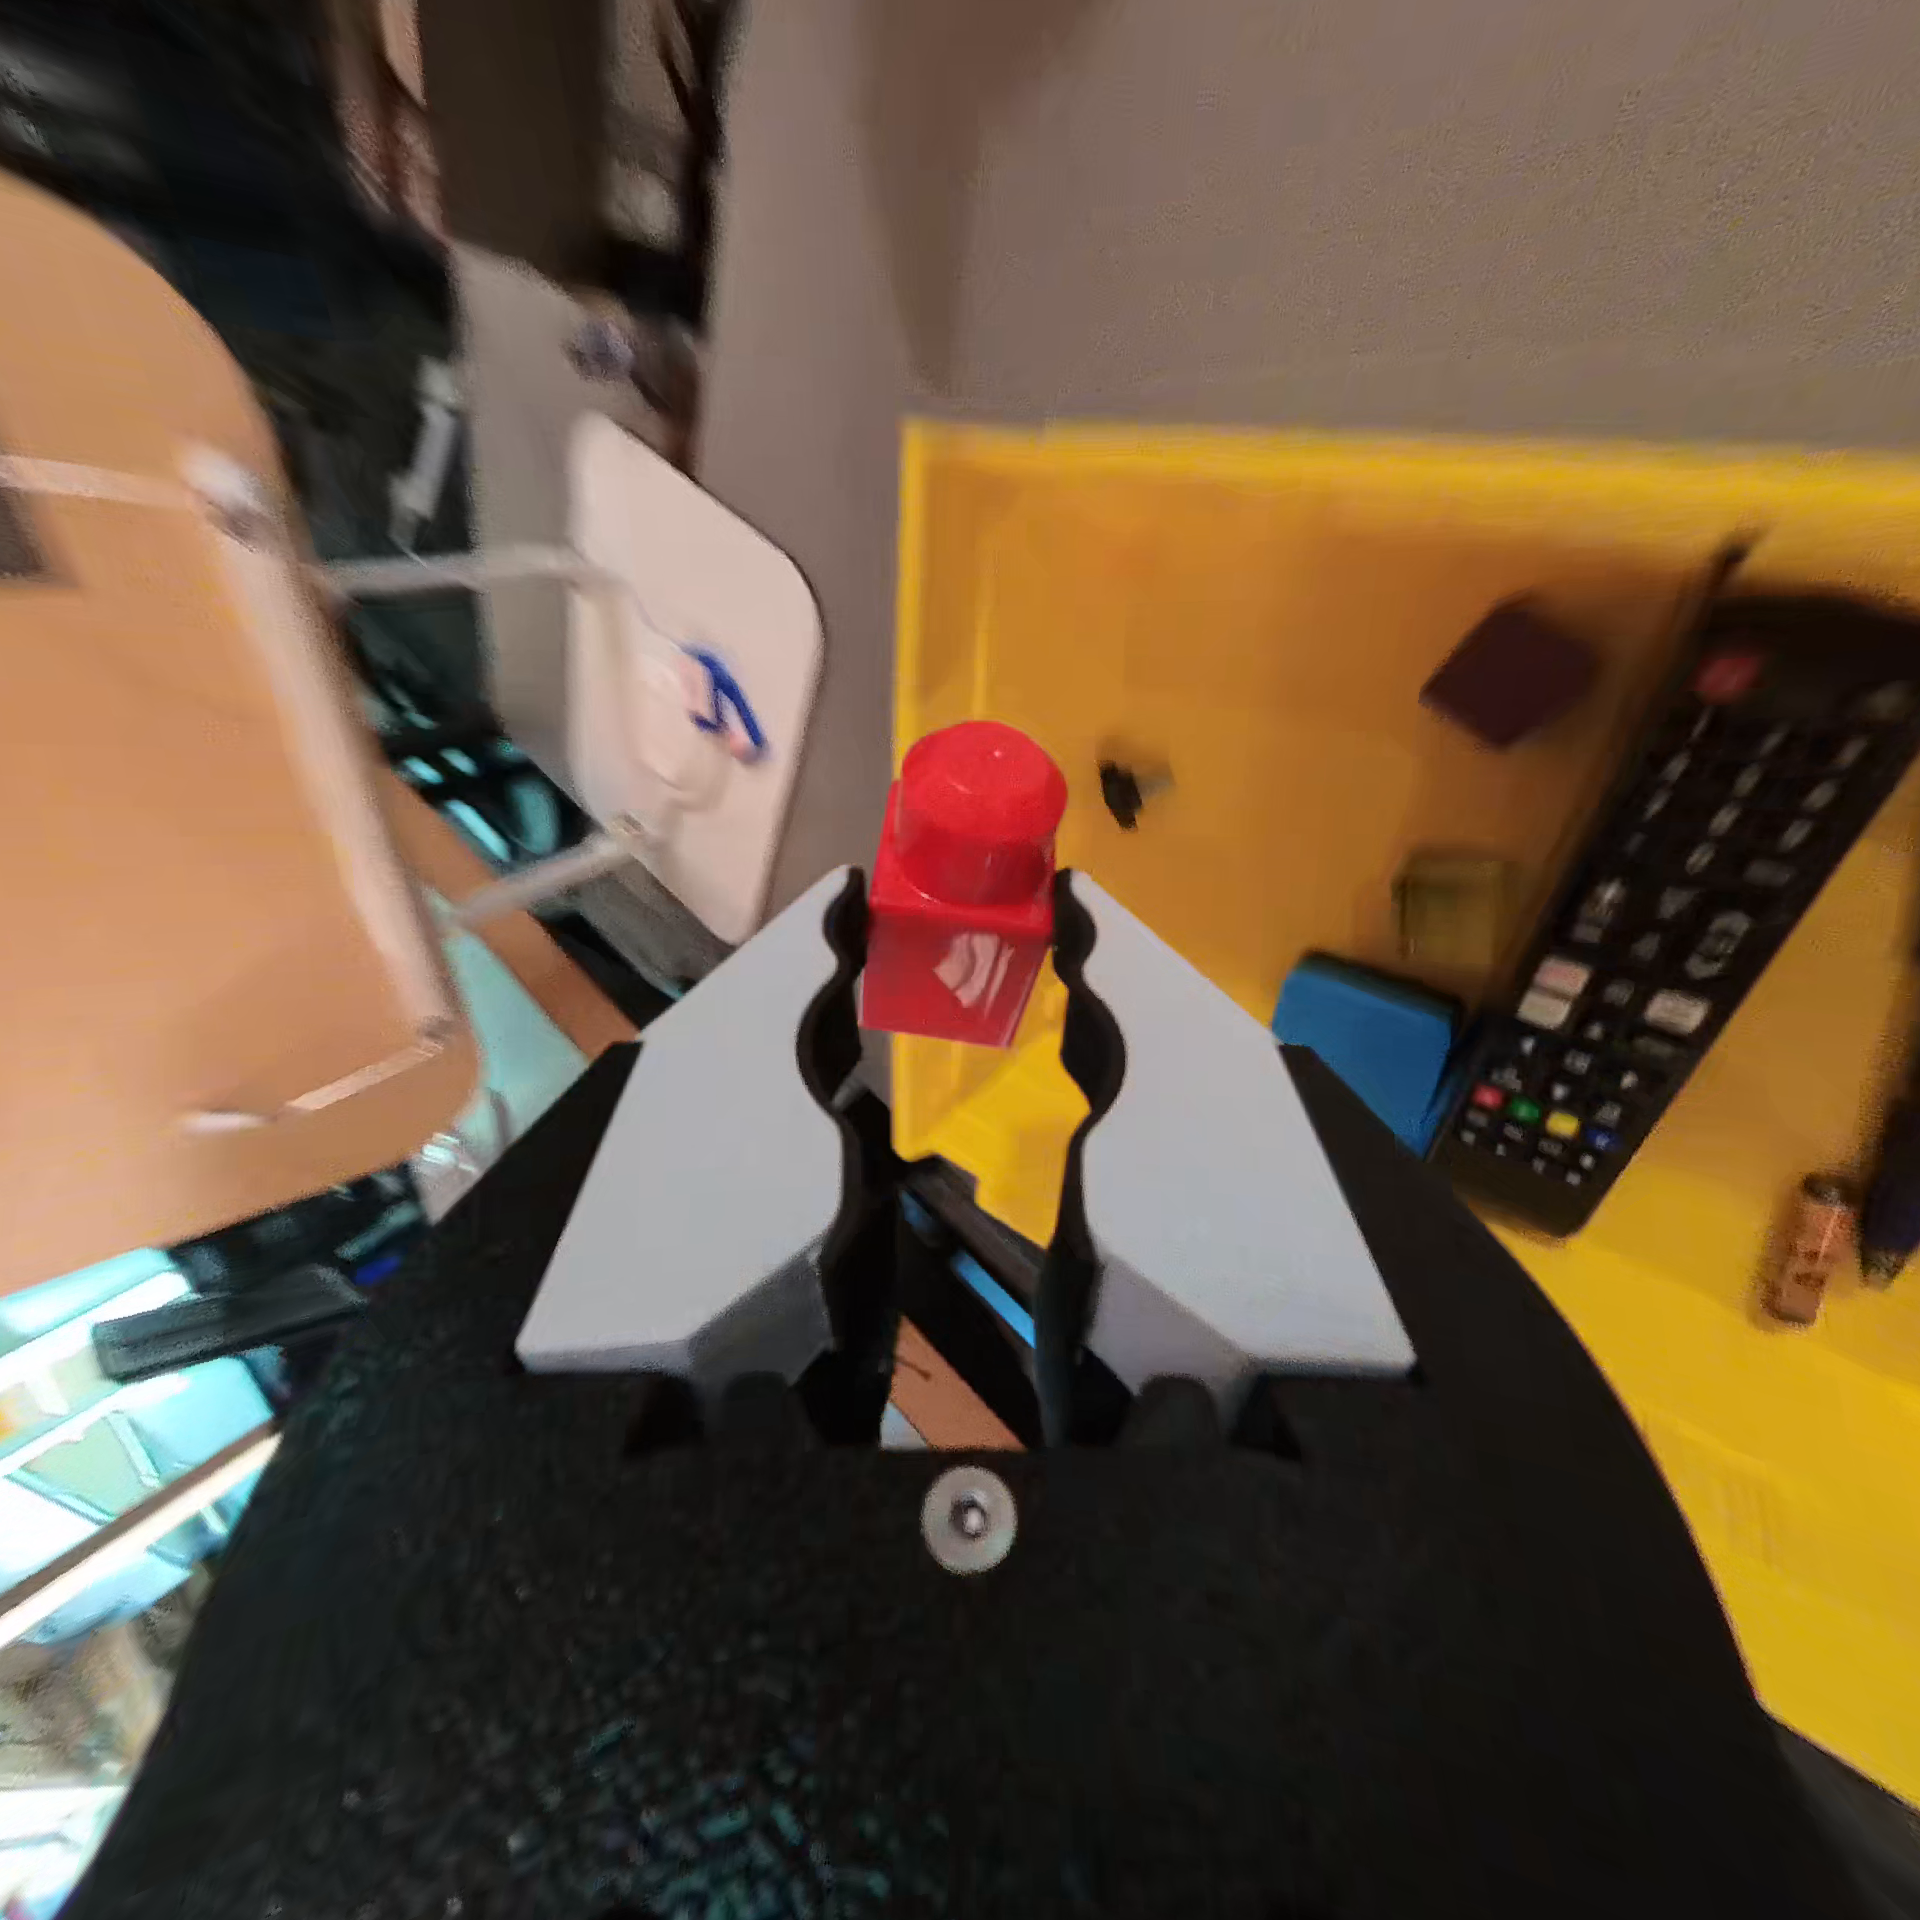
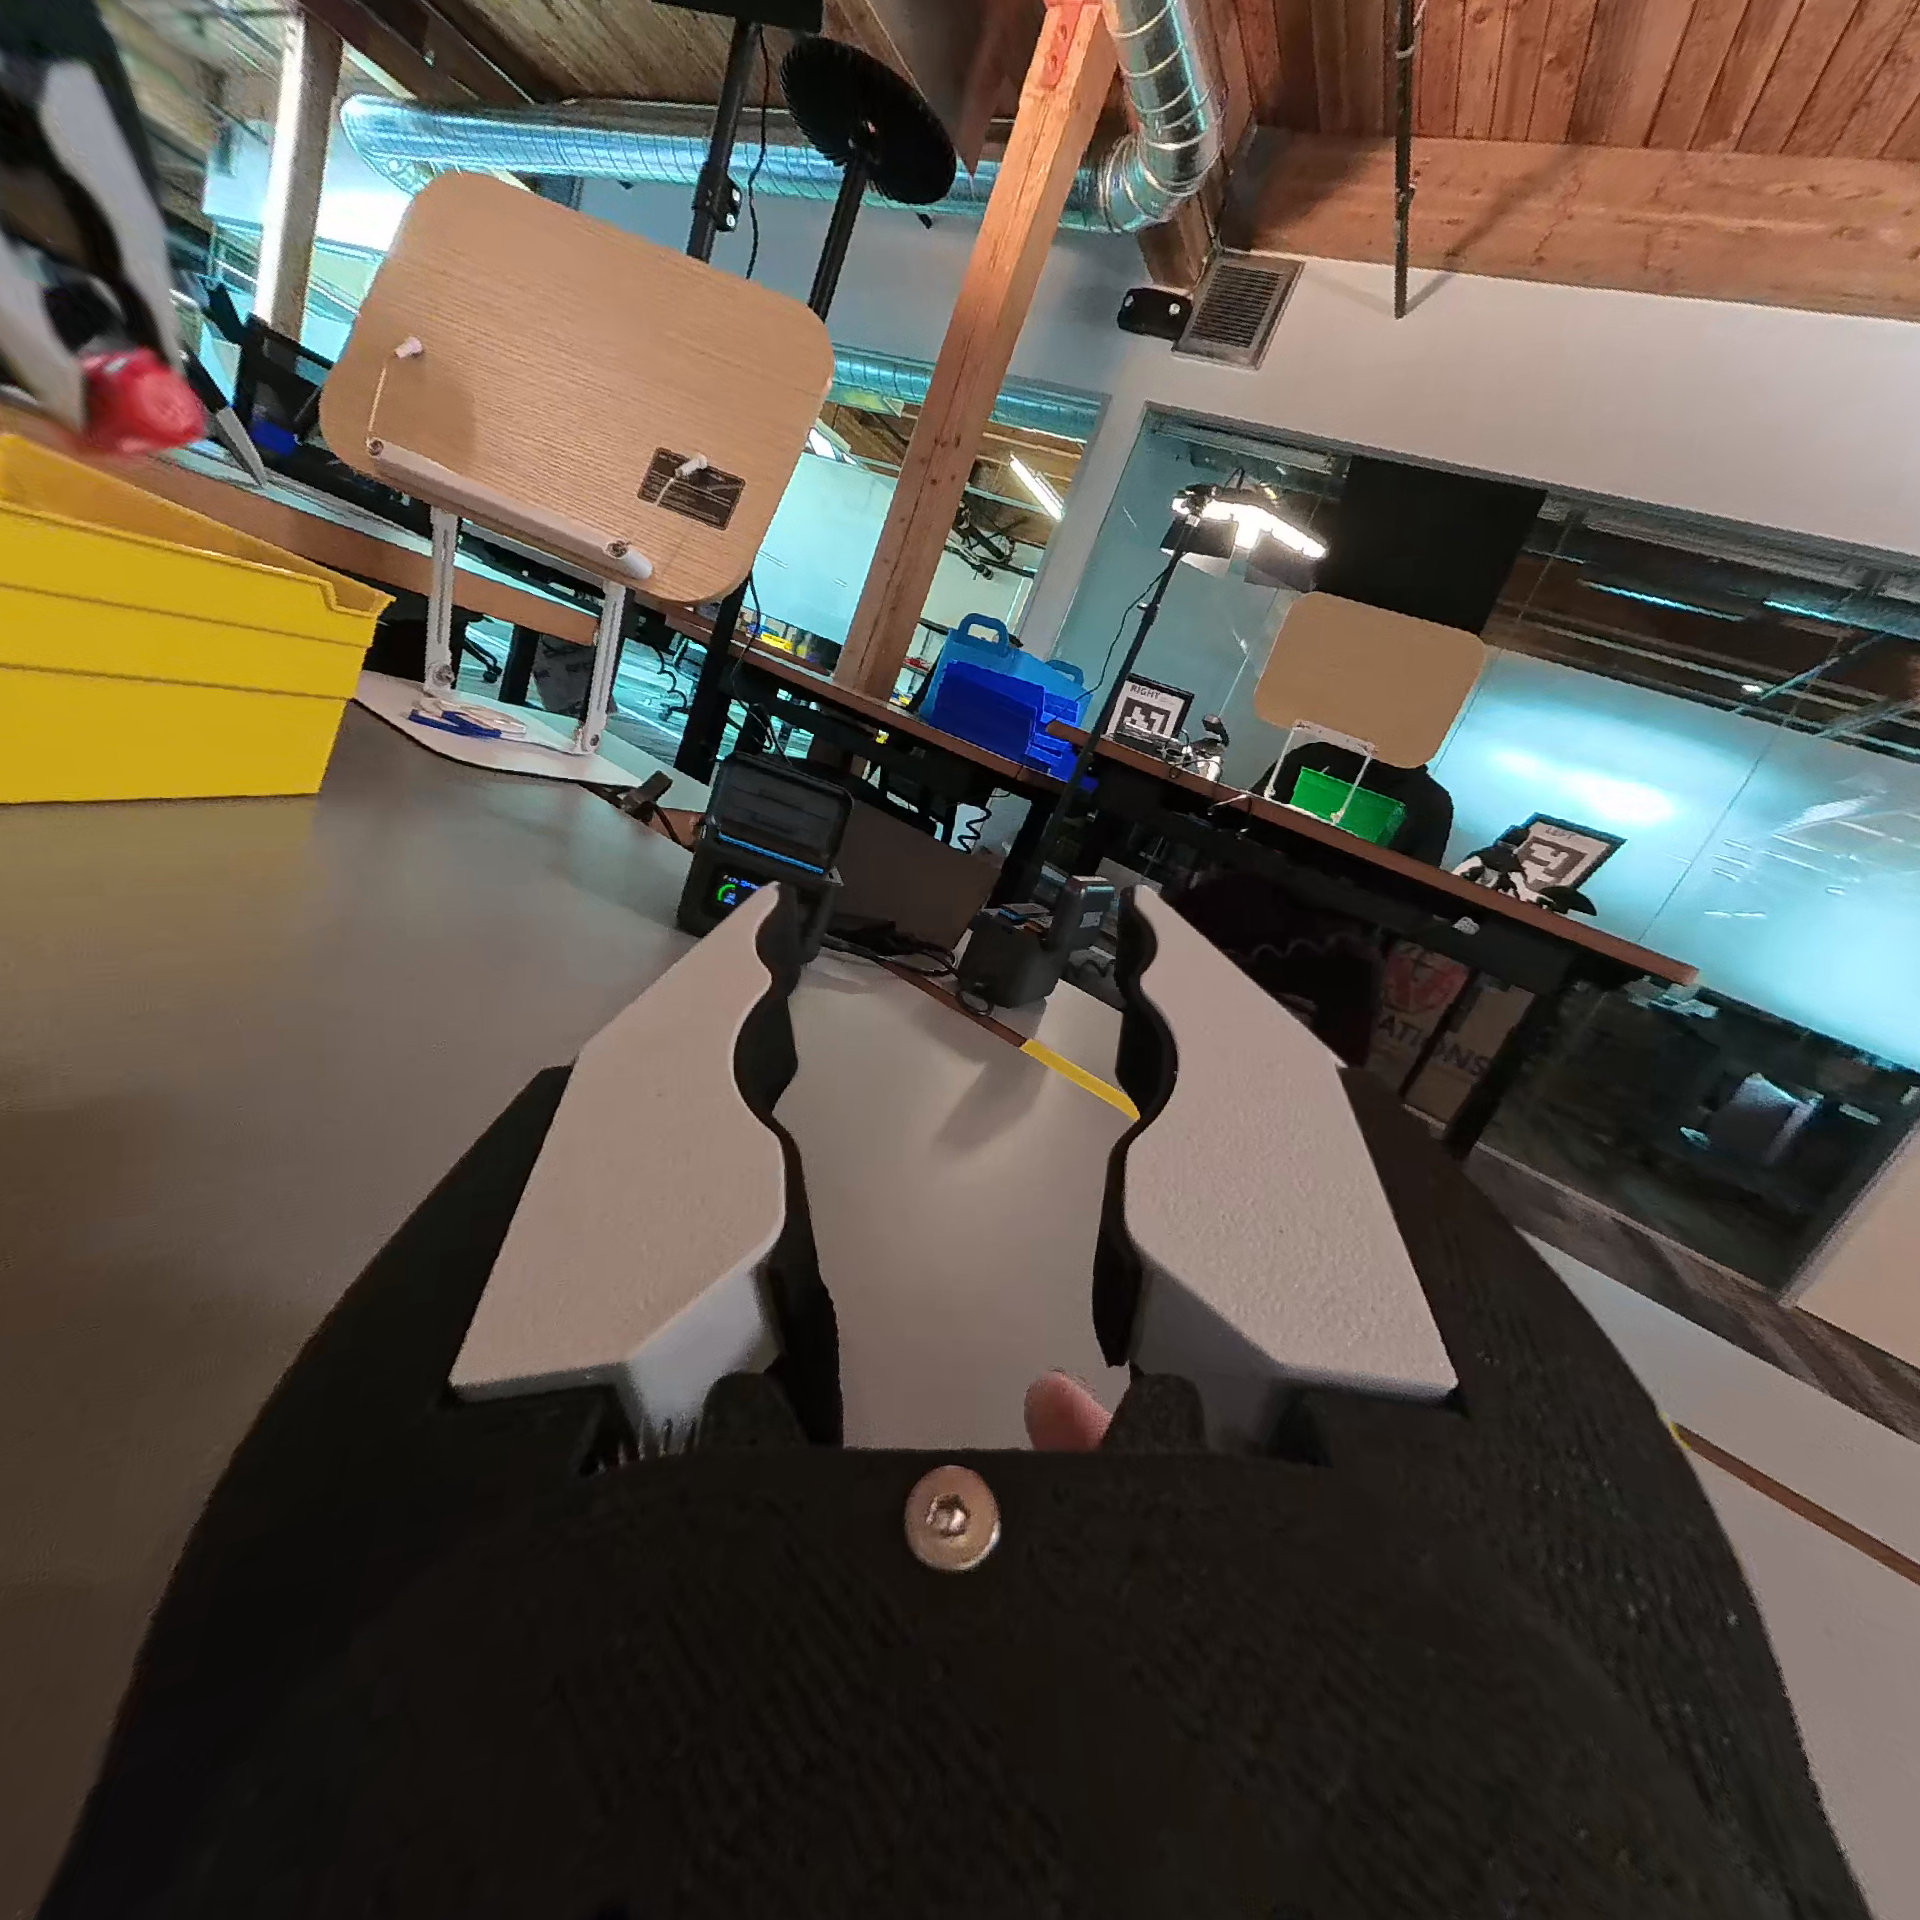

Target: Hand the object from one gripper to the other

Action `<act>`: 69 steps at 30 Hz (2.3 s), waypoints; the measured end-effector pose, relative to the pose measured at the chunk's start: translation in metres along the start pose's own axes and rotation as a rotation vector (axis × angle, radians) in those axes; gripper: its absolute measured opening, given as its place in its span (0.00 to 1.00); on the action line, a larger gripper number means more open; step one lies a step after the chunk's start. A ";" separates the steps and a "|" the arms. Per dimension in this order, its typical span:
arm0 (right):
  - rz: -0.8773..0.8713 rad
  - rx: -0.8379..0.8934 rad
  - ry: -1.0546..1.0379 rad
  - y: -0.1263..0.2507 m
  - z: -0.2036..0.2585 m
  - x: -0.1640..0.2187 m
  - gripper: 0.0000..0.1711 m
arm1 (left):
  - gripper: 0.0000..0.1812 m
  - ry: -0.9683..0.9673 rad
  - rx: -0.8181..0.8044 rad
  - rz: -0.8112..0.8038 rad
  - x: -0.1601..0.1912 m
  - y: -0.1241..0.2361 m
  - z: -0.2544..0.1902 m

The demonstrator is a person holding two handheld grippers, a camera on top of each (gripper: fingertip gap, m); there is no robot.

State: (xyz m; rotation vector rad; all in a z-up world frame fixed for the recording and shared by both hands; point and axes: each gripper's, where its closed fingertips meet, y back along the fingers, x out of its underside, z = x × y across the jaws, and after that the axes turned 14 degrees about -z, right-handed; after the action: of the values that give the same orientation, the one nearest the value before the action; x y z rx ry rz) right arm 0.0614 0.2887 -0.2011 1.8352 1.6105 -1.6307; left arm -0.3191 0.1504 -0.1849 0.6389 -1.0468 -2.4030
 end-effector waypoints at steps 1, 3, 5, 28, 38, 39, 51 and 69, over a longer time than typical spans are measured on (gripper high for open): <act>0.000 -0.004 -0.002 0.000 0.001 0.000 0.35 | 0.19 -0.037 -0.037 -0.037 -0.025 0.009 0.003; -0.003 -0.012 -0.014 0.000 0.004 -0.001 0.35 | 0.19 -0.113 -0.106 -0.107 -0.076 0.023 0.002; -0.006 -0.020 -0.018 -0.001 0.006 -0.002 0.35 | 0.19 -0.183 -0.199 -0.152 -0.126 0.031 -0.001; -0.016 -0.132 0.071 0.007 0.011 -0.001 0.35 | 0.19 0.557 -0.183 -0.672 -0.305 -0.089 -0.134; -0.009 -0.131 0.084 0.008 0.008 -0.001 0.34 | 0.19 0.592 -0.171 -0.717 -0.303 -0.083 -0.132; -0.003 -0.128 0.088 0.009 0.007 -0.001 0.34 | 0.19 0.602 -0.163 -0.725 -0.303 -0.083 -0.133; 0.031 -0.206 -0.009 0.012 0.017 -0.014 0.32 | 0.18 1.406 1.021 -1.669 -0.349 0.008 -0.131; 0.124 -0.184 -0.242 0.010 0.006 -0.010 0.19 | 0.52 0.954 0.641 -1.483 -0.369 -0.020 -0.165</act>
State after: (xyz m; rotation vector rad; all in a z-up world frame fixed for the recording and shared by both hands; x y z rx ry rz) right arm 0.0680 0.2747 -0.1996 1.5484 1.4596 -1.5280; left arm 0.0647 0.2766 -0.2130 3.2178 -0.9144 -1.8420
